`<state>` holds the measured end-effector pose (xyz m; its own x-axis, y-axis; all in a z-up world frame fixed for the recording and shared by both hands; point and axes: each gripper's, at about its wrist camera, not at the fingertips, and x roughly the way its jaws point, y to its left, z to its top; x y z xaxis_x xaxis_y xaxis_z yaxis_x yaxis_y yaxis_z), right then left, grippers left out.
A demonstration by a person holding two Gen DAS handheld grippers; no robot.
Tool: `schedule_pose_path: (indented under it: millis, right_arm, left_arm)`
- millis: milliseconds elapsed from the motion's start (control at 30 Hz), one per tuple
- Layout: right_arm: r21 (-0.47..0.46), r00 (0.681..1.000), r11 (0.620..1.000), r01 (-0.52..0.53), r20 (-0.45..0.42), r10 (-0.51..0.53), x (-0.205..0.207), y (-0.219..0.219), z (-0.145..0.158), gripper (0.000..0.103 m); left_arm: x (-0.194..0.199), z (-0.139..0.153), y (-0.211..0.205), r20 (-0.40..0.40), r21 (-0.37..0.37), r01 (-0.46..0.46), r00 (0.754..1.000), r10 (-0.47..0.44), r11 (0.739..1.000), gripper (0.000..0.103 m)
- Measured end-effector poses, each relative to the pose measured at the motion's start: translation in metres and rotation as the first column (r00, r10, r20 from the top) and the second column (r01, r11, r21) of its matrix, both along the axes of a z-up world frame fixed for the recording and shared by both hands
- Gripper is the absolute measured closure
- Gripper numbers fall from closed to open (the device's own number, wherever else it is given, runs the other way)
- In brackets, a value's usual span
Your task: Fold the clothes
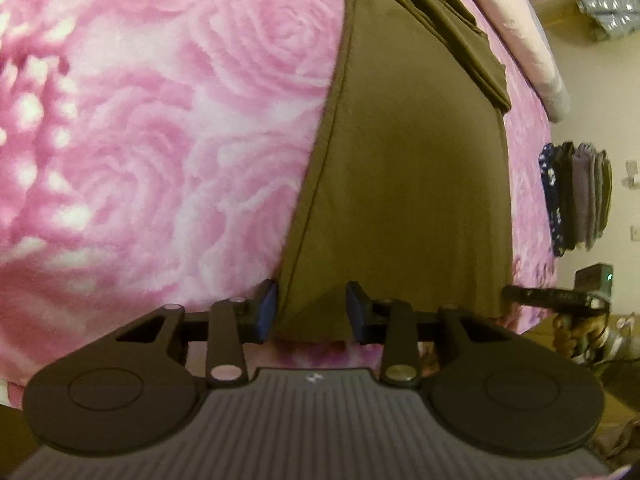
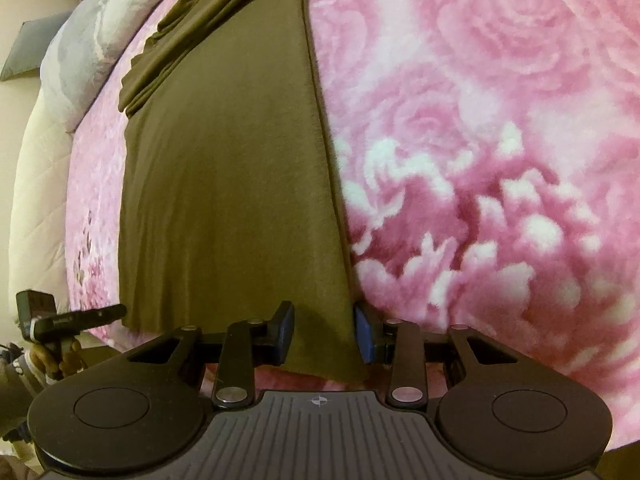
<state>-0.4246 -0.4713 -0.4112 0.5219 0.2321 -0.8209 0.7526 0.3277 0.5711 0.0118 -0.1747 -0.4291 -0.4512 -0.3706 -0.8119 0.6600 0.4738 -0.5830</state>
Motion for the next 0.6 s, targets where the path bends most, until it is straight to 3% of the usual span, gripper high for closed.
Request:
schedule_pose_path:
  millis: [33, 67, 300, 433, 600]
  right_arm:
    - [0.005, 1.000, 1.000, -0.009, -0.005, 0.009, 0.002, -0.002, -0.001, 0.084]
    - [0.013, 1.000, 1.000, -0.020, -0.016, 0.020, 0.003, -0.004, -0.001, 0.101]
    - [0.033, 1.000, 0.999, -0.024, 0.016, 0.024, 0.007, -0.019, 0.016, 0.101]
    - [0.007, 0.994, 0.999, 0.045, 0.097, -0.046, 0.003, -0.043, 0.048, 0.101]
    - [-0.089, 0.950, 0.977, 0.192, 0.268, -0.162, 0.028, -0.111, 0.090, 0.101]
  left_arm:
    - [0.000, 0.000, -0.001, 0.003, 0.004, 0.019, 1.000, -0.019, 1.000, 0.101]
    - [0.001, 0.000, -0.002, 0.005, 0.005, 0.033, 0.999, -0.033, 0.999, 0.101]
    - [0.013, 0.029, -0.010, -0.005, -0.046, 0.035, 0.999, -0.036, 0.998, 0.102]
    - [0.032, 0.071, -0.037, -0.006, -0.154, -0.015, 1.000, 0.014, 0.988, 0.102]
    - [0.077, 0.112, -0.108, -0.023, -0.358, -0.134, 0.991, 0.135, 0.924, 0.101]
